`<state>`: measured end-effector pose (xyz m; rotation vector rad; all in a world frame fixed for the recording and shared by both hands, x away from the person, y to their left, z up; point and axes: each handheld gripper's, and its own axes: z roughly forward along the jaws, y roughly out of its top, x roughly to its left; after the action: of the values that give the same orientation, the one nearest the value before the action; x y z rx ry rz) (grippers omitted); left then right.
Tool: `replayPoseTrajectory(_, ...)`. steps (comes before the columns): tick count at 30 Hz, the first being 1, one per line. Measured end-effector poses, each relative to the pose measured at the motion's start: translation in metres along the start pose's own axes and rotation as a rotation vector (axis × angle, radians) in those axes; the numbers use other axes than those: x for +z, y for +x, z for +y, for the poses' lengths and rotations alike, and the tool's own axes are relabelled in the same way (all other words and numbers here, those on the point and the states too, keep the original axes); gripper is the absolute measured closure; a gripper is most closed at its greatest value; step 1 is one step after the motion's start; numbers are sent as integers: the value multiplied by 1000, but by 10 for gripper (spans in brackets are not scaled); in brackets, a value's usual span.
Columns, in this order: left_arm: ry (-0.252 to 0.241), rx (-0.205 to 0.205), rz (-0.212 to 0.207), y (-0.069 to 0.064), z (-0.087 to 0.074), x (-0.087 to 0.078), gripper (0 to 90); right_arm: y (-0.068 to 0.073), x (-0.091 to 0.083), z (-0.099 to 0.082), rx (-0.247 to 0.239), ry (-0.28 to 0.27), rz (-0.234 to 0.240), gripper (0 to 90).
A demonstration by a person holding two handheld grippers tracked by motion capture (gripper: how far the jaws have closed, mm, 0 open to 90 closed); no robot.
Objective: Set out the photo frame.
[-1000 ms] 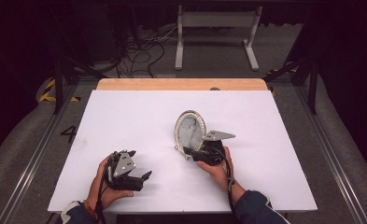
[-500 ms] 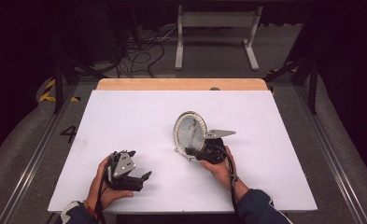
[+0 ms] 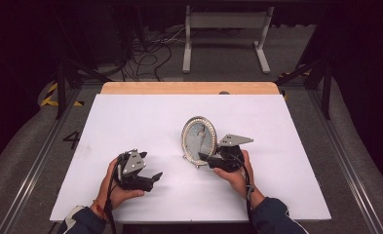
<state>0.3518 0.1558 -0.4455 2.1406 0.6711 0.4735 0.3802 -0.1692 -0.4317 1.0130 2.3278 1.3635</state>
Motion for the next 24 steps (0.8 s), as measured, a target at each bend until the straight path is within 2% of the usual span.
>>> replayPoseTrajectory(4, -13, 2, -44, 4, 11, 11, 145, 4, -10, 0, -58, -6, -50, 598)
replayPoseTrajectory(7, -18, 12, -63, 7, 21, 20, 153, 5, -15, -2, -62, -12, -59, 591)
replayPoseTrajectory(10, -45, -6, -82, 13, 34, 27, 156, 8, -22, -3, -80, -22, -74, 615)
replayPoseTrajectory(13, -75, -22, -108, 20, 44, 35, 159, 10, -27, -3, -80, -34, -81, 621)
replayPoseTrajectory(21, -92, -57, -141, 32, 61, 61, 164, 13, -32, -2, -77, -73, -100, 713)
replayPoseTrajectory(24, -100, -55, -152, 33, 65, 68, 180, 14, -32, -1, -70, -78, -112, 722)
